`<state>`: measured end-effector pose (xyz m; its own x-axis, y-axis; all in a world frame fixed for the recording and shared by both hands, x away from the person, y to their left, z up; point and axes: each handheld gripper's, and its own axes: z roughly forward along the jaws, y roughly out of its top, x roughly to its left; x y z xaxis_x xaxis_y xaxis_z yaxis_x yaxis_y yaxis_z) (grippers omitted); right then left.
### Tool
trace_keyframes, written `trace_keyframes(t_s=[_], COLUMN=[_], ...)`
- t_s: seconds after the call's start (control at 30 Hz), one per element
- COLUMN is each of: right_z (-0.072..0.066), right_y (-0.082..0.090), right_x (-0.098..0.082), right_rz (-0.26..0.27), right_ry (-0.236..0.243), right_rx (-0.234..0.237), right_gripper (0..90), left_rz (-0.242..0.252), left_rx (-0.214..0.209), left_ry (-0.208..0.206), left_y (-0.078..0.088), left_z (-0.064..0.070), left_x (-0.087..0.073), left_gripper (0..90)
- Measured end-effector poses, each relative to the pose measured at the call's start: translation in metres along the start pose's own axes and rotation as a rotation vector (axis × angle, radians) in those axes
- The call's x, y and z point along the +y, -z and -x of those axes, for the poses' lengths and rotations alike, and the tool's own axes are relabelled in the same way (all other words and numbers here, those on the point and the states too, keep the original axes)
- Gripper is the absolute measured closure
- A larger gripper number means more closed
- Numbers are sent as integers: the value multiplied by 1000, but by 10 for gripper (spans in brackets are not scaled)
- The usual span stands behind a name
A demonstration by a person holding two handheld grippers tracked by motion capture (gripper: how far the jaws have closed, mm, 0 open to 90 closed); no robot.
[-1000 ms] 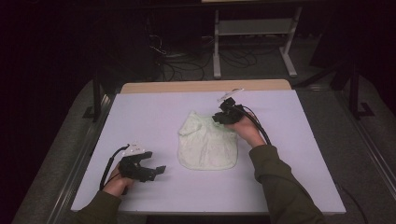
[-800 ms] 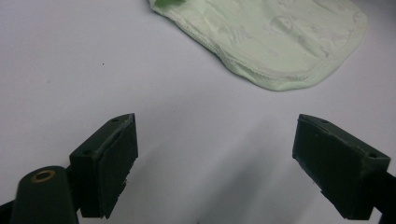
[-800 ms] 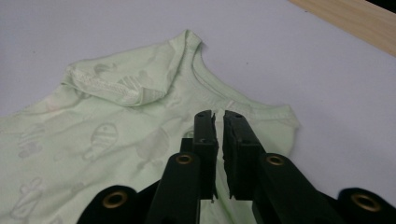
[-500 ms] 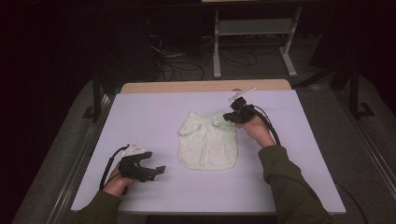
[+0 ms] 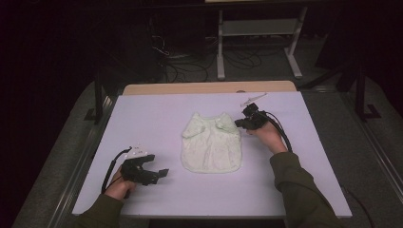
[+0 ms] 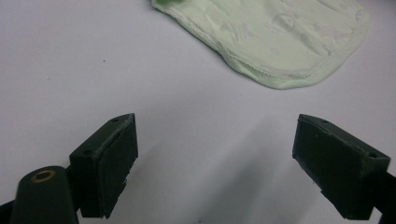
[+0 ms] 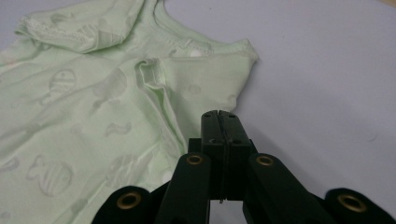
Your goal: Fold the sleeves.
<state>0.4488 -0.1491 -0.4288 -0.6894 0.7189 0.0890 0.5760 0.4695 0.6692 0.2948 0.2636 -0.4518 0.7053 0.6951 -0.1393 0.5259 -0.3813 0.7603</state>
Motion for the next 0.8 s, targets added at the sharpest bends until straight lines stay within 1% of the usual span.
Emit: trace_keyframes(t_s=[0.1,0.2,0.7,0.8], right_z=[0,-2,-21,-25], right_y=[0,0,4,4], right_x=[-3,-7,-18,-19], right_rz=[-3,-5,4,-4], right_ry=[-6,3,50,62], right_rx=[4,9,51,52], right_gripper=[888,888,887,888], left_rz=[0,0,-1,1], left_rx=[0,1,2,2], left_ry=[0,0,-1,-1], left_y=[0,0,0,0], left_z=[0,0,-1,-1], left_x=[0,0,0,-1], left_gripper=[139,139,139,139])
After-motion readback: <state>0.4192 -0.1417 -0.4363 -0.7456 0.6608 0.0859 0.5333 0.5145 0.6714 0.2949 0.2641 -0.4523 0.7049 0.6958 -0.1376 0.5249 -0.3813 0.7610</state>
